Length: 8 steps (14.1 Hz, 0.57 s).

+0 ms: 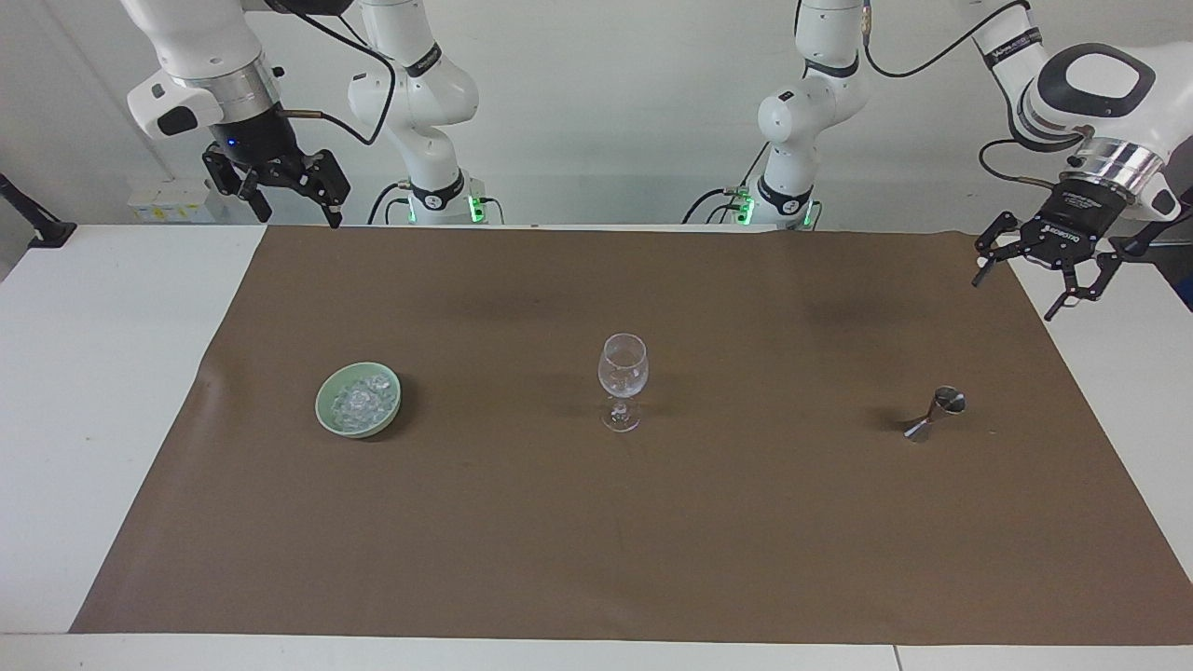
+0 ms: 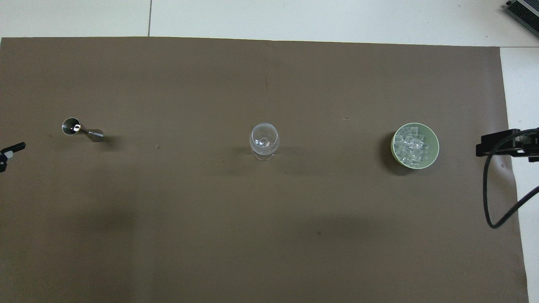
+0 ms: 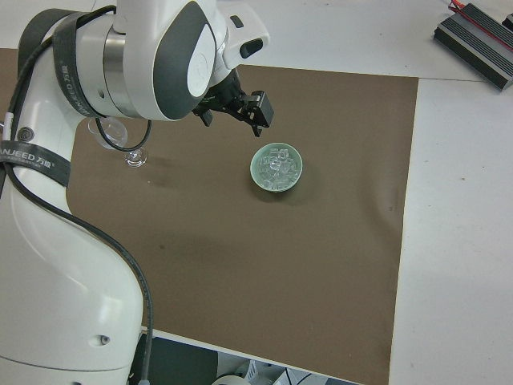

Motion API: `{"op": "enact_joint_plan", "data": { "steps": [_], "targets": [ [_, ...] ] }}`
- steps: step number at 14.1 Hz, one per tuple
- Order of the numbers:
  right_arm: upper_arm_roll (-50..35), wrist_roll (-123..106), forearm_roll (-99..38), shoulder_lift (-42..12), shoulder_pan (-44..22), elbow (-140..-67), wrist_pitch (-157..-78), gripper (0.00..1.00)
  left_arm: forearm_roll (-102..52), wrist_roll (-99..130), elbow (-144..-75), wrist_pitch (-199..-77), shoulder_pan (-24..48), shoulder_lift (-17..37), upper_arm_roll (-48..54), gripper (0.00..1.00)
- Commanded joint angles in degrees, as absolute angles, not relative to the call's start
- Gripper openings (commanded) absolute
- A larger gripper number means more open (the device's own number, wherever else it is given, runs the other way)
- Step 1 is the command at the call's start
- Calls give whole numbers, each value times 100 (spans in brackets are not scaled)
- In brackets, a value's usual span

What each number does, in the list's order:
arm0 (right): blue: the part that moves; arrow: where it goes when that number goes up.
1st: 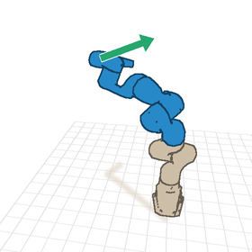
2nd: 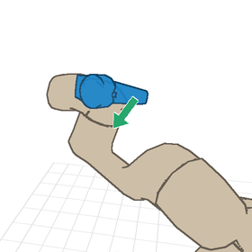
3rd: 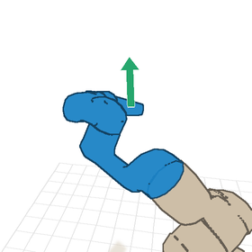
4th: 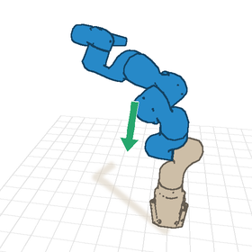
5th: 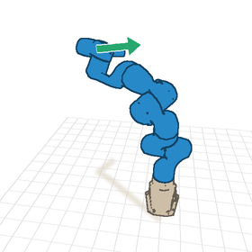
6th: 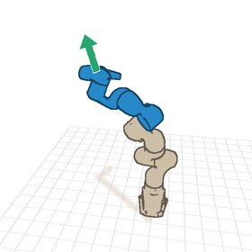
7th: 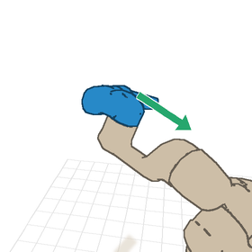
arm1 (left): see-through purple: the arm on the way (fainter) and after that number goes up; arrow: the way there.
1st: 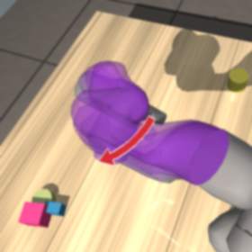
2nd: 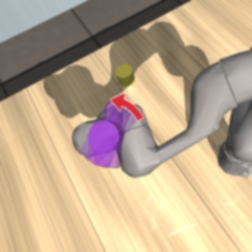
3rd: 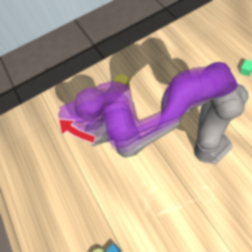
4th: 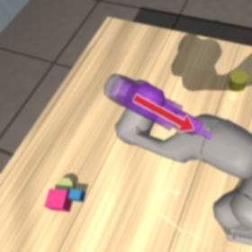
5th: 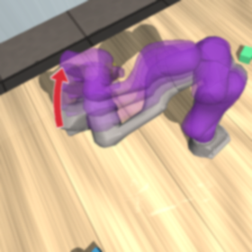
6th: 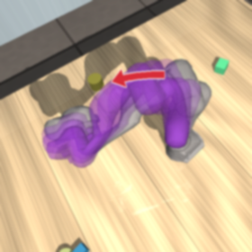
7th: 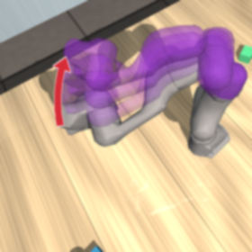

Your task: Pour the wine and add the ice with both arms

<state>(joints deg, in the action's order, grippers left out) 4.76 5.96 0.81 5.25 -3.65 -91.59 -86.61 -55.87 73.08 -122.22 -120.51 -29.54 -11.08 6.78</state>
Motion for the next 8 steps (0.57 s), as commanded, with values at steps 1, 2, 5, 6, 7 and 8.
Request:
{"op": "enact_joint_plan", "data": {
  "steps": [1,2,5,6,7,8],
  "targets": [
    [457,615,0,650,-343,-9316,-8728,100,-5914,7383,-12436,-12102,-3155,-1055,738,100],
    [457,615,0,650,-343,-9316,-8736,100,-6089,7365,-12532,-12129,-3251,-1011,738,100],
    [457,615,0,650,-343,-9316,-8728,100,-6196,7348,-12630,-12155,-3313,-888,738,100],
    [457,615,0,650,-343,-9316,-8736,100,-6318,7339,-12708,-12181,-3331,-853,738,100],
    [457,615,0,650,-343,-9316,-8728,100,-6432,7252,-12787,-12216,-3340,-835,738,100],
    [457,615,0,650,-343,-9316,-8736,100,-6590,7068,-12884,-12234,-3349,-826,738,100]
  ]
}}
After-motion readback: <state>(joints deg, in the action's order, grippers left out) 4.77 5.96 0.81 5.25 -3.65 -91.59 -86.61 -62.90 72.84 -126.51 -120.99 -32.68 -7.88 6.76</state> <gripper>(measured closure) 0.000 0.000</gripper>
